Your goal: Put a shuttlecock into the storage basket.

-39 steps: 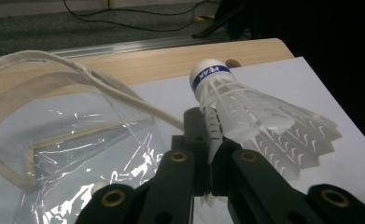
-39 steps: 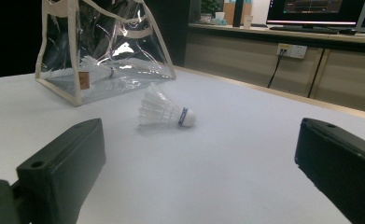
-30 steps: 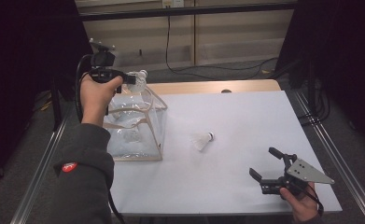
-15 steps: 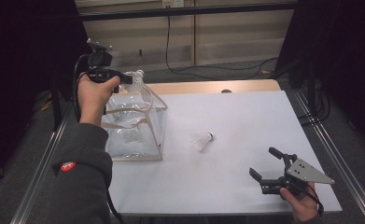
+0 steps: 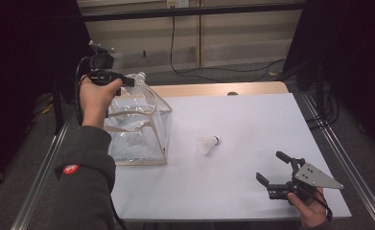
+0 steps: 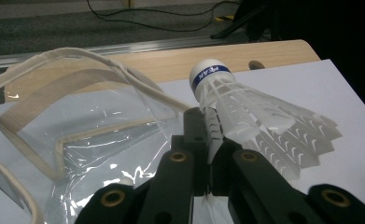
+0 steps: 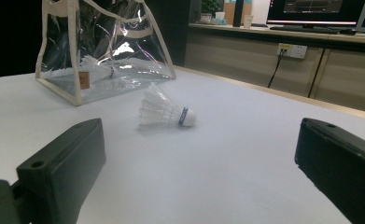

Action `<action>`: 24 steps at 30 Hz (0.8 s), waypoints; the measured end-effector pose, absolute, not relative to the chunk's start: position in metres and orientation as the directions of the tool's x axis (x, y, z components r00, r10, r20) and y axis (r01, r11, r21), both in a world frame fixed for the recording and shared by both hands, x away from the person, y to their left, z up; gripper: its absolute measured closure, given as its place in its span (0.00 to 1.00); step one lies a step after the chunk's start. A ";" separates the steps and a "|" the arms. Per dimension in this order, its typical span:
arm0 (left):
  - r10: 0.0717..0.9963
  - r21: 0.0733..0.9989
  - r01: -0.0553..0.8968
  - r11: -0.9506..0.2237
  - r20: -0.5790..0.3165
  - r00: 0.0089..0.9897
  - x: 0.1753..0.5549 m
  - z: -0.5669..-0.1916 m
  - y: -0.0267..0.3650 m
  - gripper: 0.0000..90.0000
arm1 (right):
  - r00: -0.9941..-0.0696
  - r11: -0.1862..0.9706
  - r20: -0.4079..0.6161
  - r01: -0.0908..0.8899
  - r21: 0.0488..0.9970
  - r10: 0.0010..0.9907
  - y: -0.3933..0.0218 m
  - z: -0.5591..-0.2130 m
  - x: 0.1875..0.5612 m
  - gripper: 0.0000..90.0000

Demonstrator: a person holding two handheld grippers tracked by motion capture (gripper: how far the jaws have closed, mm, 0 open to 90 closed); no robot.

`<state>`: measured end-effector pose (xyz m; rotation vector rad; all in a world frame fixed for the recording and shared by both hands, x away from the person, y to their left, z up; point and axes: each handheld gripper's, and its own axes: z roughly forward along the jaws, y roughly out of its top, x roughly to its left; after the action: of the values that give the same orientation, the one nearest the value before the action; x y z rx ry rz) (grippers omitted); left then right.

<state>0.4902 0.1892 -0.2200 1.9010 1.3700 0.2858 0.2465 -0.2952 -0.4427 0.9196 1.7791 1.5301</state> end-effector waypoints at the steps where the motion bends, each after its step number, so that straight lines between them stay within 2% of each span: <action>1: 0.885 0.681 0.718 -0.141 -0.238 0.400 0.490 -0.220 0.190 0.99 | -0.572 0.091 -0.010 0.113 0.989 0.820 -0.295 -0.443 0.247 0.02; 24: 0.901 0.654 0.744 -0.138 -0.229 0.368 0.492 -0.236 0.197 0.98 | -0.573 0.089 -0.006 0.117 0.989 0.819 -0.294 -0.443 0.246 0.02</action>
<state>0.4915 0.1973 -0.2362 1.9271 1.4228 0.2840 0.2463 -0.2944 -0.4430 0.9218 1.7819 1.5318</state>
